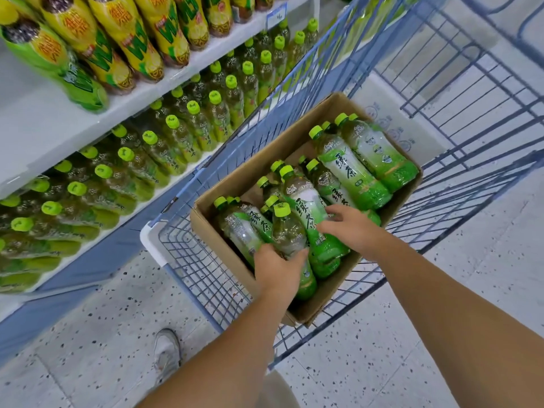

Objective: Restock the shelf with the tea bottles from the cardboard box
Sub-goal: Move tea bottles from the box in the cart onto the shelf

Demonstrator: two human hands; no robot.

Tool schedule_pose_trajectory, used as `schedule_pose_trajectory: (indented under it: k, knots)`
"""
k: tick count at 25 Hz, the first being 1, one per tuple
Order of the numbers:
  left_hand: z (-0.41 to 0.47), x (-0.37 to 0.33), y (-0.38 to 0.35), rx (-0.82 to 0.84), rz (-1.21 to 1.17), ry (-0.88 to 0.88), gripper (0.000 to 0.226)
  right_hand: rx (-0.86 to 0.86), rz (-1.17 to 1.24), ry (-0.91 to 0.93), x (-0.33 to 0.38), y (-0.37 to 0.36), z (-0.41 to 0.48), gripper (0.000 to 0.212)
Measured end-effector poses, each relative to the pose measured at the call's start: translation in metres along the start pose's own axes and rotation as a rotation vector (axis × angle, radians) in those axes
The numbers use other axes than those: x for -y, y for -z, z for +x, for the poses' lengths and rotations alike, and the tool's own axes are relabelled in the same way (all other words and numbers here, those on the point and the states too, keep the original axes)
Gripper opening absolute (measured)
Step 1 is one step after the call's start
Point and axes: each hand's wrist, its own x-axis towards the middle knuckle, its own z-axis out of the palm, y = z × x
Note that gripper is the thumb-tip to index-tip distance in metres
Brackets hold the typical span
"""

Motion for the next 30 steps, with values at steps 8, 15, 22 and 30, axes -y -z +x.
schedule_pose_trajectory:
  k: [8, 15, 22, 30]
  knots:
    - [-0.001, -0.003, 0.008, 0.126, -0.173, -0.059, 0.057, -0.032, 0.271, -0.025, -0.032, -0.024, -0.006, 0.088]
    - [0.003, -0.023, 0.086, 0.358, -0.549, 0.109, 0.057, -0.102, 0.495, 0.161, 0.006, -0.055, -0.045, 0.026]
    - [-0.014, 0.015, 0.248, 0.379, -0.736, 0.04, 0.062, -0.044, 0.503, 0.298, 0.08, -0.156, -0.104, 0.018]
    - [-0.034, 0.109, 0.468, 0.092, -0.738, -0.125, 0.048, 0.042, 0.426, 0.398, 0.199, -0.329, -0.172, 0.011]
